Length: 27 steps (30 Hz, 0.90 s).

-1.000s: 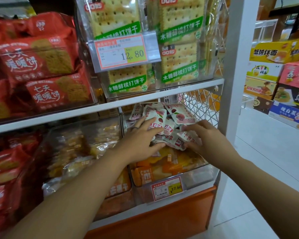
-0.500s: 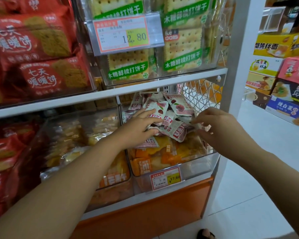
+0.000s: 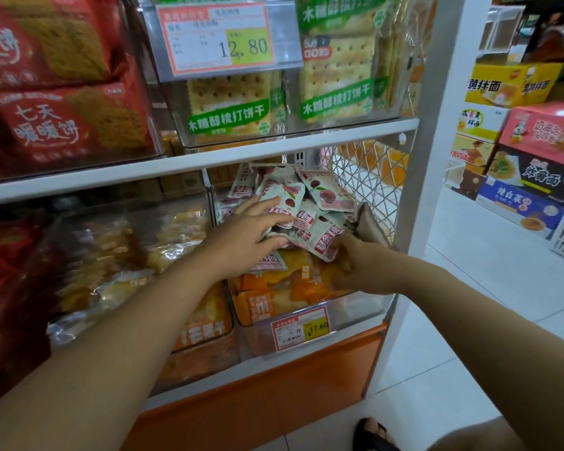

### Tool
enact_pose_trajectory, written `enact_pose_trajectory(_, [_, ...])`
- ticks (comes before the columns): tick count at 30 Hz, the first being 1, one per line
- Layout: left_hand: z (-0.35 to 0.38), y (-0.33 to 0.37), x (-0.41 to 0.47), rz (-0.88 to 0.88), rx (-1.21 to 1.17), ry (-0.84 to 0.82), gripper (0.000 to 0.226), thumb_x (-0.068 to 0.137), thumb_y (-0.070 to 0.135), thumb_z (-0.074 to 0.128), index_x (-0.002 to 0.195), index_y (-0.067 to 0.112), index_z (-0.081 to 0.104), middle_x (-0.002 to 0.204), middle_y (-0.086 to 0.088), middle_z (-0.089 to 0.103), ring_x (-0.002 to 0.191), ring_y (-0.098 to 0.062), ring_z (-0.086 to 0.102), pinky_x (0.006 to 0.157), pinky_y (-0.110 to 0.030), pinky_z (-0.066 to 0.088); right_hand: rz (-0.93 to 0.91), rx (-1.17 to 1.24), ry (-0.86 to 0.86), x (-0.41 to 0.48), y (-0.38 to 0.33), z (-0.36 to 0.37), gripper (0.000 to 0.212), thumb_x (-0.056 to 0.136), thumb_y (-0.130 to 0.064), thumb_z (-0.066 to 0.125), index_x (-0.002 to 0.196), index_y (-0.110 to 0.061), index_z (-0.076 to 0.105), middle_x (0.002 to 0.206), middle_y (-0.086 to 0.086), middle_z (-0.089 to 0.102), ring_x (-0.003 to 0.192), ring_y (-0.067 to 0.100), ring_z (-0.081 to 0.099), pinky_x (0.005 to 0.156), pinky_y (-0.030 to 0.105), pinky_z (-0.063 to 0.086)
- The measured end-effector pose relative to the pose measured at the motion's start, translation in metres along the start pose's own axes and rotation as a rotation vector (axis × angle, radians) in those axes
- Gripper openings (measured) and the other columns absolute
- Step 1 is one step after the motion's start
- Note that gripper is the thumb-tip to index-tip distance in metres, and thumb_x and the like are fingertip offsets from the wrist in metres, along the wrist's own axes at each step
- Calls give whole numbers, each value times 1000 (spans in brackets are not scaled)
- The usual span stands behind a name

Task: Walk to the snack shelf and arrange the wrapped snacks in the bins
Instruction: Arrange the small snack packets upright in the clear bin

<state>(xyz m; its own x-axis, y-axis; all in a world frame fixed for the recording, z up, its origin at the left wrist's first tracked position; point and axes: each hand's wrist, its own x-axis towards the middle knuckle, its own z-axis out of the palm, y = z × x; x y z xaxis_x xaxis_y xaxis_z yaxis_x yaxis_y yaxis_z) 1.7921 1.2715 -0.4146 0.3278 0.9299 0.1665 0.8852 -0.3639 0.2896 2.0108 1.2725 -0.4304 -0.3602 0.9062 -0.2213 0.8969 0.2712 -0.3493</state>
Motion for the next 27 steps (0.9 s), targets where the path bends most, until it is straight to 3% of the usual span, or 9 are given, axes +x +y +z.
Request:
enact_pose_trajectory(4, [1,1,-2,-3,-7,0,43,95,41,47,138,40,41,156,15,16,145,-13,2,116,-45,12,11,56,33,-1,2,2,80,73,-41,73,134,-23,25,131,3,48,109,23,53,93,36,48])
enact_pose_trajectory(11, [0,1,-3,-7,-7,2,44,96,41,46,139,40,39,156,15,15,145,-14,1,116,-46,12,-34,329,133,-10,-1,2,53,73,-17,76,115,-24,44,119,-3,59,99,17,58,80,28,54])
enact_pose_trajectory(13, [0,1,-2,-6,-5,4,44,95,42,46,139,41,39,156,15,14,145,-14,1,116,-47,13,-54,397,143,-14,-2,0,48,73,-16,77,111,-23,49,112,-6,60,96,15,59,74,24,54])
enact_pose_trajectory(15, [0,1,-3,-7,2,7,44,96,42,46,139,41,38,156,14,14,145,-14,1,116,-46,13,-76,439,141,-17,-2,0,47,71,-18,78,109,-24,51,111,-7,62,98,15,60,79,27,54])
enact_pose_trajectory(18, [1,1,-3,-7,1,14,45,95,42,46,139,41,37,156,15,14,145,-14,1,115,-46,14,-116,439,151,-21,-5,2,53,67,-20,80,111,-28,51,116,-6,60,105,16,59,88,34,52])
enact_pose_trajectory(23, [1,0,-4,-15,4,22,45,96,43,46,140,41,37,156,14,14,145,-15,2,116,-47,15,-223,501,168,-30,-10,6,54,70,-17,77,115,-31,51,114,-13,59,99,8,61,81,27,57])
enact_pose_trajectory(27, [1,1,-4,-7,10,13,45,95,44,46,139,43,36,156,15,14,145,-14,2,115,-46,15,-324,349,229,-32,-15,16,44,76,-16,71,115,-29,56,108,-17,59,99,7,59,83,27,55])
